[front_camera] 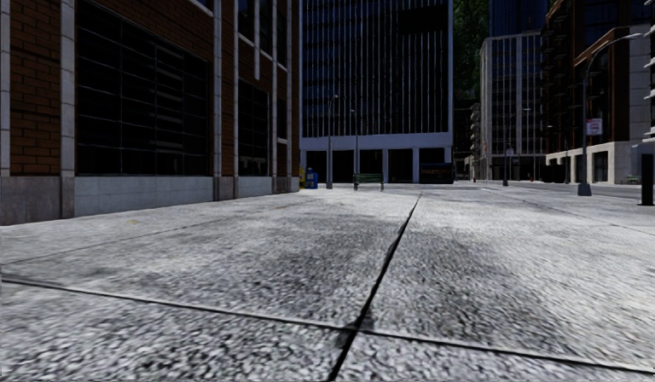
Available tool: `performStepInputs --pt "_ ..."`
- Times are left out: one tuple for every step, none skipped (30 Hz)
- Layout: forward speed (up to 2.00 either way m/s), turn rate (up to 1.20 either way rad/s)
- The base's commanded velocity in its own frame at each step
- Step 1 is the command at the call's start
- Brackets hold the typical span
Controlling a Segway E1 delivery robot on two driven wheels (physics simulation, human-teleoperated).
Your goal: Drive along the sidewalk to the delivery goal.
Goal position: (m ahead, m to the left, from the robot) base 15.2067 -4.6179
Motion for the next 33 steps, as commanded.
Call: performStepInputs --pt "2.0 0.0" --pt "2.0 -0.82" --pt "2.0 -0.82" --pt "2.0 -1.06" --pt "2.0 -1.2" --pt "2.0 -1.2" --pt "2.0 -1.2" --pt "2.0 -1.2" --pt "2.0 -1.2" --pt "2.0 -1.2" --pt "2.0 -1.2" --pt "2.0 -0.46" --pt "2.0 -0.04" --pt "2.0 0.0" --pt "2.0 0.0" --pt "2.0 0.0" --pt "2.0 0.0" --pt "2.0 0.0" --pt "2.0 0.0" --pt "2.0 0.0" --pt "2.0 0.0" --pt "2.0 0.0" --pt "2.0 0.0" --pt "2.0 0.0" --pt "2.0 0.0" --pt "2.0 0.0" --pt "2.0 0.0" --pt "2.0 0.0" --pt "2.0 0.0" --pt "2.0 0.0" --pt "2.0 0.0" --pt "2.0 0.0" --pt "2.0 0.0"
